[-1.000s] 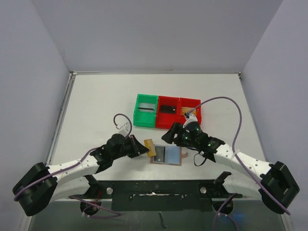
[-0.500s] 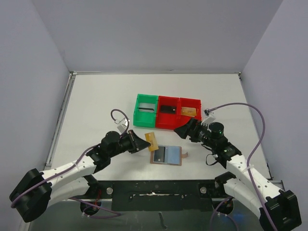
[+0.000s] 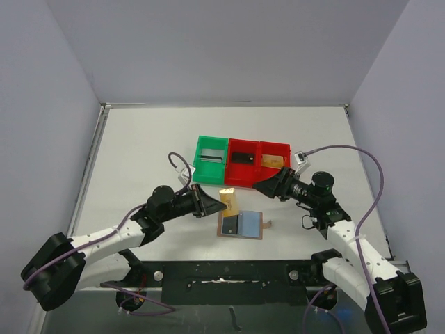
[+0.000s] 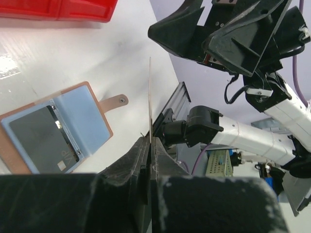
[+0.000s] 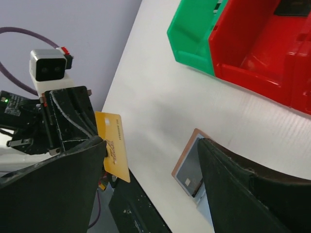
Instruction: Take the credit cards out of the card holder
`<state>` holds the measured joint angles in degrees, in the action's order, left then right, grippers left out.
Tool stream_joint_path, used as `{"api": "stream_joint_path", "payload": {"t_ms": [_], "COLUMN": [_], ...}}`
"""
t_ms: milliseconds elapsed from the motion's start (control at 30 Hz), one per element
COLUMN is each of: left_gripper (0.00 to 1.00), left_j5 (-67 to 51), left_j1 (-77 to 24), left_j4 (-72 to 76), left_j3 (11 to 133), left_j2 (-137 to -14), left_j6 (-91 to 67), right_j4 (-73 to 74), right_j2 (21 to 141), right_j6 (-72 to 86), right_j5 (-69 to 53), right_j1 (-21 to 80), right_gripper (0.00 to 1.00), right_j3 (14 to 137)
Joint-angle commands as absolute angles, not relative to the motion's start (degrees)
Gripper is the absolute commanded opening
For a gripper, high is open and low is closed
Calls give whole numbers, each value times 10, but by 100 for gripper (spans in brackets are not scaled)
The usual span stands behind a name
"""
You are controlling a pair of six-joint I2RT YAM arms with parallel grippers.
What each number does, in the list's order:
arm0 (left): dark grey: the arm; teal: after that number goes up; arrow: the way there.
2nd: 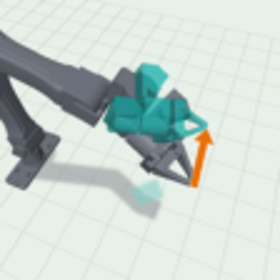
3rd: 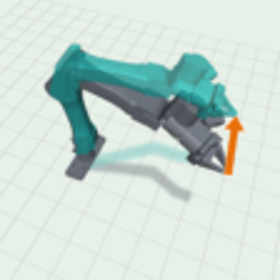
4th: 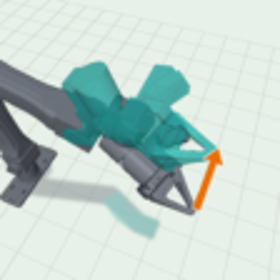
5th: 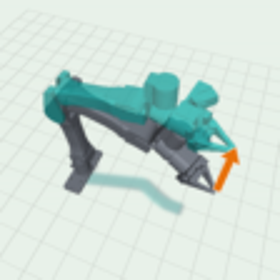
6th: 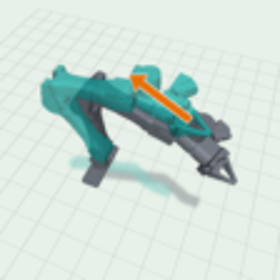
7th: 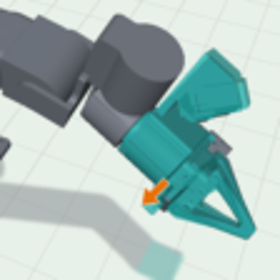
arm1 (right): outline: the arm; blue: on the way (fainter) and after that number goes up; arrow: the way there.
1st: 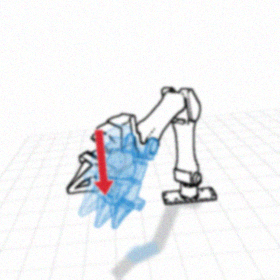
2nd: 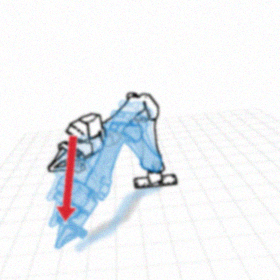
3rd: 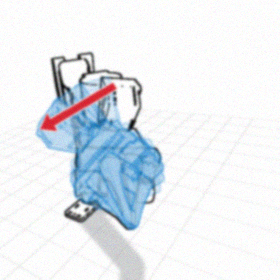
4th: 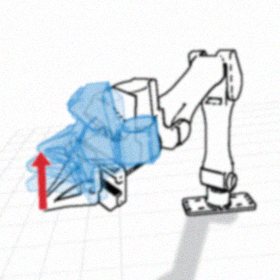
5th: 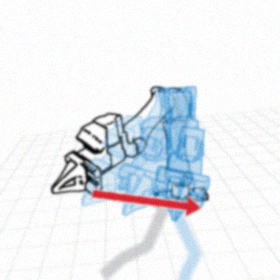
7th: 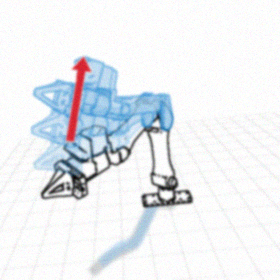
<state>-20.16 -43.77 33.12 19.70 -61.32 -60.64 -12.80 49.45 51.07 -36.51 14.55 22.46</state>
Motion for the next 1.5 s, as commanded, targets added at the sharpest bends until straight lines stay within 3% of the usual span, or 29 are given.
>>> {"api": "stream_joint_path", "payload": {"t_ms": [0, 300, 1067, 1467], "left_gripper": [0, 0, 0, 0], "left_j5": [-262, -291, -288, -319], "left_j1": [-438, -437, -437, -438], "left_j4": [431, 483, 474, 481], "left_j3": [231, 238, 224, 227], "left_j2": [-642, -665, -638, -647], "left_j6": [-615, -629, -627, -627], "right_j4": [-214, -289, -415, -498], "right_j2": [519, 581, 591, 608], "right_j6": [535, 554, 606, 647], "right_j5": [-424, -444, -527, -545], "right_j1": [173, 249, 260, 263], "right_gripper": [76, 60, 26, 19], "right_j3": [240, 241, 202, 191]}}
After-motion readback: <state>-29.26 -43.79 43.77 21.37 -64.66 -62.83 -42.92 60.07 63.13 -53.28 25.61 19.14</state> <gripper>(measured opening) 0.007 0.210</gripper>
